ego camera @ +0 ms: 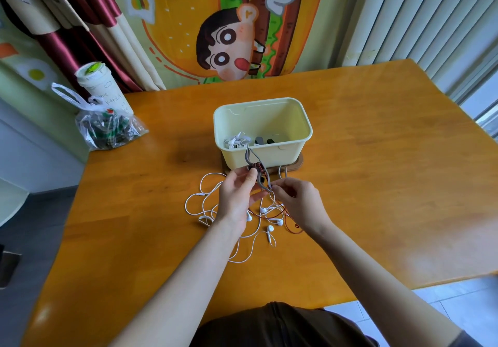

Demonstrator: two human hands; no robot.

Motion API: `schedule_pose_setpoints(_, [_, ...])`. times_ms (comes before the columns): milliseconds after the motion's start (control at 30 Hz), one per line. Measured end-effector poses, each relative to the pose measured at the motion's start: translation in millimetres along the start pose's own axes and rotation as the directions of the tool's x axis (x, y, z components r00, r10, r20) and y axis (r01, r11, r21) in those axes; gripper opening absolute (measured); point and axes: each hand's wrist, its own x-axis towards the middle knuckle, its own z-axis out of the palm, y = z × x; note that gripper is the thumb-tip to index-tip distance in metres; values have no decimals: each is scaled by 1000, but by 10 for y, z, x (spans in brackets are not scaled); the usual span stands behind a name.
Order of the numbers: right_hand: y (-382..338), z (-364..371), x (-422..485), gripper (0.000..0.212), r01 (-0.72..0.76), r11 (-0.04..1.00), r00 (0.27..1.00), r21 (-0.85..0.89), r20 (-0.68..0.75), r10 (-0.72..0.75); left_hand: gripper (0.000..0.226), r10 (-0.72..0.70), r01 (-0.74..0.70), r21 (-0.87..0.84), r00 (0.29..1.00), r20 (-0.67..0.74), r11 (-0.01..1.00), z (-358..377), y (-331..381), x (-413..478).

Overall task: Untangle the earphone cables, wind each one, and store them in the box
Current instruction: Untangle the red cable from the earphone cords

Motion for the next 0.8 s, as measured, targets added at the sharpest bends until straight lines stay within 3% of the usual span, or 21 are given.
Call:
schedule_pose_setpoints(133, [1,-1,-31,14,38,995,998,-89,43,-34,15,-1,0,-30,999,-42,1000,2,10,9])
schedule_pose_setpoints(233, [-7,-16,-36,14,63,991,996,-118,68,-55,9,-90,91,-112,996,11,990,-3,27,-3])
schedule_pose_setpoints(367, [-54,-38,-70,14,142,976,989,-167,68,-132,13,-59,57,-55,998,-21,997,-25,-6,28])
schedule_pose_setpoints(567, [-32,-67,-91,14,168,956,984,-242,101,-148,6,128,-104,275,989,-71,956,-54,-75,52])
schedule_pose_setpoints(700, [-68,-71,-108,13,193,953,980,-232,97,-175,14,335,-300,549,941,37,780,-86,-150,53])
schedule_pose_setpoints(800, [-50,-133,-52,13,224,938,974,-265,92,-206,15,348,-352,639,927,139,683,-113,-165,58])
